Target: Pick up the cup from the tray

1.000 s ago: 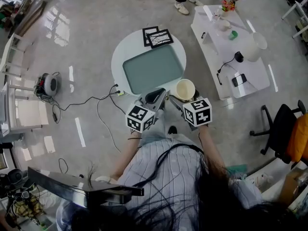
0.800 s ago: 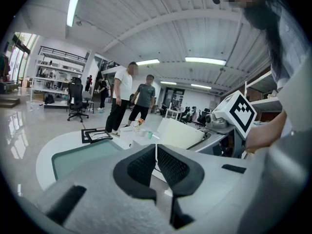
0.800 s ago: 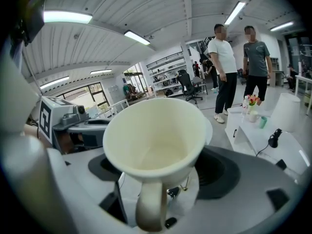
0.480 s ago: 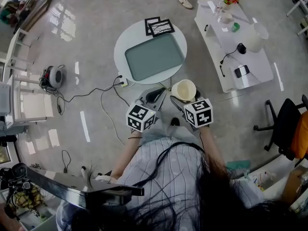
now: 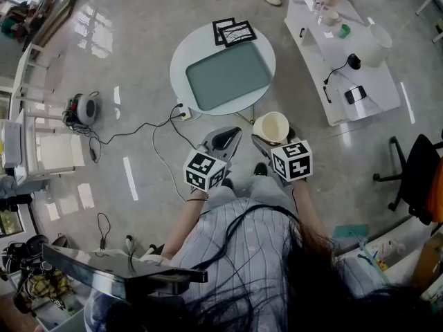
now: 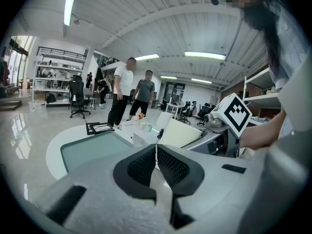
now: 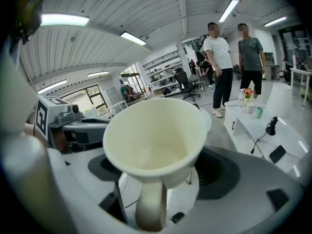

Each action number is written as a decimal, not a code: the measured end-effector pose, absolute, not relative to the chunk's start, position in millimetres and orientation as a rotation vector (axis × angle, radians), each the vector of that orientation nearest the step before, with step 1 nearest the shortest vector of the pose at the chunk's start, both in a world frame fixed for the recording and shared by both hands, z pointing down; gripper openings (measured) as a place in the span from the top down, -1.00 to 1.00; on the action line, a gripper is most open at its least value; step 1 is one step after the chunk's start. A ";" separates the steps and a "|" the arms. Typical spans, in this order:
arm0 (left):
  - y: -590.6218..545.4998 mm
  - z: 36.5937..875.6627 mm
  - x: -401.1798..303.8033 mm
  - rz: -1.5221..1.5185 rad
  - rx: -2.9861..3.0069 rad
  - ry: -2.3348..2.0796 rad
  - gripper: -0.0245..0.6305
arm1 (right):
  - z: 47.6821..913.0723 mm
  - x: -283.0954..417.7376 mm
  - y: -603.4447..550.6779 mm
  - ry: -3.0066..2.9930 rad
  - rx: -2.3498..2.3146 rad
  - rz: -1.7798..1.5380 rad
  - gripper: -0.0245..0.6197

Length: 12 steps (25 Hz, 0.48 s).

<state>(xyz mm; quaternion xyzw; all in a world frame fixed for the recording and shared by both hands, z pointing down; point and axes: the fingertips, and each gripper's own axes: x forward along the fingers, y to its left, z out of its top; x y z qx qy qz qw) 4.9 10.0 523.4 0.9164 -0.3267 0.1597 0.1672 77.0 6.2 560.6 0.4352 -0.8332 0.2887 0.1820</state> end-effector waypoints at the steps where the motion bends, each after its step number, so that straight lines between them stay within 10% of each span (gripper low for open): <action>1: 12.3 524.4 0.2 0.455 2.602 -0.930 0.88 | 560.8 74.1 7.3 -2.348 1.231 0.816 -0.35; 12: 44.5 523.0 -62.7 0.399 2.602 -0.918 0.88 | 555.6 17.4 41.8 -2.315 1.277 0.816 -0.35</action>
